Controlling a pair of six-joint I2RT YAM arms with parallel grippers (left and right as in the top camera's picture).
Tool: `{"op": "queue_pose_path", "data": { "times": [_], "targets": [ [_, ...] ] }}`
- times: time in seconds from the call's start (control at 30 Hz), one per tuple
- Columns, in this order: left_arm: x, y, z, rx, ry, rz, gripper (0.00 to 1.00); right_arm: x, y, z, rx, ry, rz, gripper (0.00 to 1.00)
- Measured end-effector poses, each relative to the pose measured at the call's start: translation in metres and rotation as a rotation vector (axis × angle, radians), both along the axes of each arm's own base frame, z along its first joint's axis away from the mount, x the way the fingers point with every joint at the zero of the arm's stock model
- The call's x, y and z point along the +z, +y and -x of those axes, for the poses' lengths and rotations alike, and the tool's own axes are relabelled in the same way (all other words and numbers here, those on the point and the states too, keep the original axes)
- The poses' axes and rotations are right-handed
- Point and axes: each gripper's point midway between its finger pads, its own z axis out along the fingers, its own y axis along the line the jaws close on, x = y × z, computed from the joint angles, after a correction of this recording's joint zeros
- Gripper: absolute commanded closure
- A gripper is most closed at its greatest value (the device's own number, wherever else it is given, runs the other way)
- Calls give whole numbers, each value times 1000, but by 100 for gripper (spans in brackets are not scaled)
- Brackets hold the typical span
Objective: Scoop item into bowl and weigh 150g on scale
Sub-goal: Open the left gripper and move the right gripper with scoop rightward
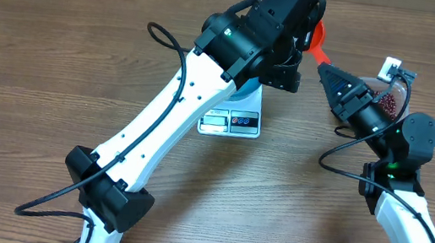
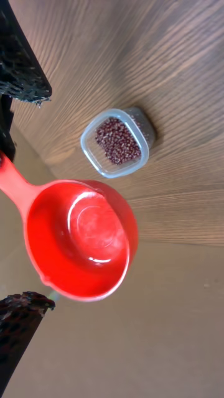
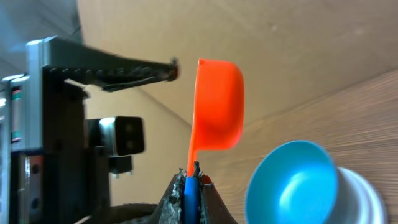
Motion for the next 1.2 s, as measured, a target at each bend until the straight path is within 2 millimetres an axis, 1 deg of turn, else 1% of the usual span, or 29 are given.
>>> {"op": "queue_pose_path", "data": {
  "times": [0.17,0.37,0.47,0.6,0.7,0.73,0.77,0.9,0.93,1.03,1.07,1.2],
  "targets": [
    [0,0,0,-140,-105,-105,0,-10,-25,-6,-58,19,35,96],
    [-6,4,5,-409,-272,-317,0,-19,-49,-6,-83,38,62,96],
    [-16,11,13,-564,-318,-439,0,-19,-53,-4,-74,33,68,96],
    [-32,23,28,-743,-328,-569,0,-19,-51,0,-43,27,74,96],
    [-41,33,39,-859,-320,-639,4,-19,-49,1,-30,27,75,96],
    [-43,35,42,-891,-321,-656,9,-19,-48,2,-27,28,75,96],
    [-45,36,44,-916,-322,-669,18,-19,-48,2,-22,27,75,96],
    [-52,46,55,-1069,-338,-743,58,-19,-46,4,-7,26,75,96],
    [-54,48,57,-1110,-346,-759,65,-19,-45,4,-4,27,75,96],
    [-57,53,63,-1226,-371,-804,92,-19,-44,5,4,27,75,96],
    [-58,54,65,-1259,-381,-816,96,-19,-44,6,7,26,75,96],
    [-60,56,67,-1335,-409,-842,96,-19,-44,6,9,27,75,96]
  ]
}}
